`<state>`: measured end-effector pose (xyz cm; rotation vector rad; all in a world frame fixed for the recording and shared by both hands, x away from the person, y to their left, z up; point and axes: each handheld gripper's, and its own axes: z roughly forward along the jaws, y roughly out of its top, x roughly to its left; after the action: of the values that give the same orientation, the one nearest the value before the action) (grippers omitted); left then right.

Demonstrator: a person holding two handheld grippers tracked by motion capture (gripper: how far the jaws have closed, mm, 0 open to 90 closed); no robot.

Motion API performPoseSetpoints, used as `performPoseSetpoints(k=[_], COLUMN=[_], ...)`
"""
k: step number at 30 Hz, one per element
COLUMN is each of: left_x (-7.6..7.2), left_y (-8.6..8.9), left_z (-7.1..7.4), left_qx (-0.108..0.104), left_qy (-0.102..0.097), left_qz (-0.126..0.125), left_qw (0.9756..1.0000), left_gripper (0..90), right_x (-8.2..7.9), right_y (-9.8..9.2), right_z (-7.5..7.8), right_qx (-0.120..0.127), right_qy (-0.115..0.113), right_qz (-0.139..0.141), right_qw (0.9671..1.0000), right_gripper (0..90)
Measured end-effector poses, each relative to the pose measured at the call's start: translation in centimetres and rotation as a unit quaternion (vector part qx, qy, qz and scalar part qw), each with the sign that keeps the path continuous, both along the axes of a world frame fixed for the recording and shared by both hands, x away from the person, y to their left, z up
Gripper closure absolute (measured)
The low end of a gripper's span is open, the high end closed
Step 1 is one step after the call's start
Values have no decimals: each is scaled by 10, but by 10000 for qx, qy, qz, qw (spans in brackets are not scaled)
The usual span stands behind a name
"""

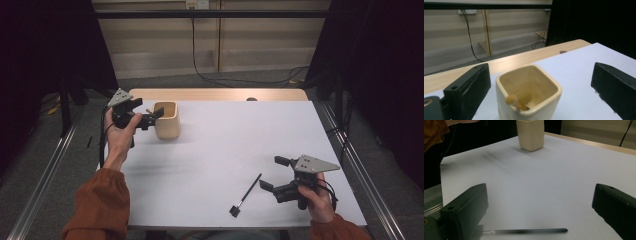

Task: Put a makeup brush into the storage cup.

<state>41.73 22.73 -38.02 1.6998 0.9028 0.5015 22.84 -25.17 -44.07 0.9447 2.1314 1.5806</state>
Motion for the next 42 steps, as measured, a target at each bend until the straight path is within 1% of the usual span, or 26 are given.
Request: performPoseSetpoints(k=[2, 3, 5, 7, 8, 9, 10, 11, 12, 13, 16, 18, 20, 22, 25, 27, 28, 30, 31, 33, 34, 35, 36, 39, 41, 42], left_x=[-4, -6, -9, -12, -14, -16, -18, -21, -23, -25, -31, -35, -39, -43, -49, -53, -56, -61, -63, -68, -71, -72, -75, -81, -86, -89], left_y=[2, 3, 5, 7, 7, 8, 8, 9, 8, 8, 8, 8, 7, 6, 6, 6, 6, 5, 5, 4, 3, 2, 2, 3, 3, 3], left_z=[-1, -1, -1, -1, 0, 0, 0, -1, -2, -2, -4, -5, -6, -7, -9, -10, -10, -12, -12, -13, -14, -15, -15, -18, -20, -21], left_qx=[51, 31, 62, -50, -3, -8, -62, -160, -170, -65, -126, -65, -88, -122, -30, -149, -108, -224, -245, -237, -263, -225, -220, -180, -91, -94], left_qy=[1, -7, -49, -40, -53, -78, -95, -86, -82, -96, -149, -171, -161, -201, -197, -214, -234, -255, -224, -281, -252, -273, -230, -288, -258, -252], left_qz=[28, 14, 70, 42, 59, 88, 112, 79, 88, 61, 38, 5, -45, -66, -126, -167, -176, -228, -260, -281, -290, -328, -350, -352, -385, -367], left_qw=[10000, 10000, 9999, 10000, 10000, 9999, 9999, 9998, 9998, 9999, 9998, 9998, 9998, 9997, 9997, 9995, 9995, 9992, 9991, 9989, 9989, 9988, 9989, 9988, 9989, 9990], left_gripper=[33, 34, 34, 35, 35, 35, 35, 35, 35, 35, 35, 34, 35, 34, 34, 34, 34, 34, 34, 34, 33, 34, 33, 33, 33, 33], right_x=[0, 0, 0, 0, 0, 0, 0, 0, 0, 0, 0, 0, 0, 0, 0, 0, 0, 0, 0, 0, 0, 0, 0, 0, 0, 0], right_y=[0, 0, -1, -1, -1, 0, 0, -1, -1, -1, -1, -1, -1, -1, -1, -1, -1, -1, -1, -2, -2, -2, -2, -3, -3, -3], right_z=[0, 0, 0, 0, 0, 0, 0, 0, 0, 0, 0, 0, 0, 0, 0, 0, 0, 0, 0, 0, 0, 0, 0, 0, 0, 0], right_qx=[-8, 1, 4, -15, -19, -18, -14, -13, -13, -8, -6, -9, -10, -12, -15, -8, -1, 1, 13, 54, 75, 76, 77, 86, 94, 104], right_qy=[-3, 0, 3, 3, 1, 1, -4, -6, -6, -3, -10, -14, -1, -1, -6, -8, 2, -6, 2, 19, 28, 30, 29, 44, 46, 50], right_qz=[-11, -20, -28, -17, -13, -8, -4, -3, -4, -16, -5, -2, -7, -9, -15, -17, -24, -28, -36, -58, -63, -74, -79, -88, -92, -98], right_qw=[10000, 10000, 10000, 10000, 10000, 10000, 10000, 10000, 10000, 10000, 10000, 10000, 10000, 10000, 10000, 10000, 10000, 10000, 10000, 10000, 9999, 9999, 9999, 9999, 9999, 9999], right_gripper=[0, 0, 0, 0, 0, 0, 0, 0, 0, 0, 0, 0, 0, 0, 0, 0, 0, 0, 0, 0, 0, 0, 0, 0, 0, 0])
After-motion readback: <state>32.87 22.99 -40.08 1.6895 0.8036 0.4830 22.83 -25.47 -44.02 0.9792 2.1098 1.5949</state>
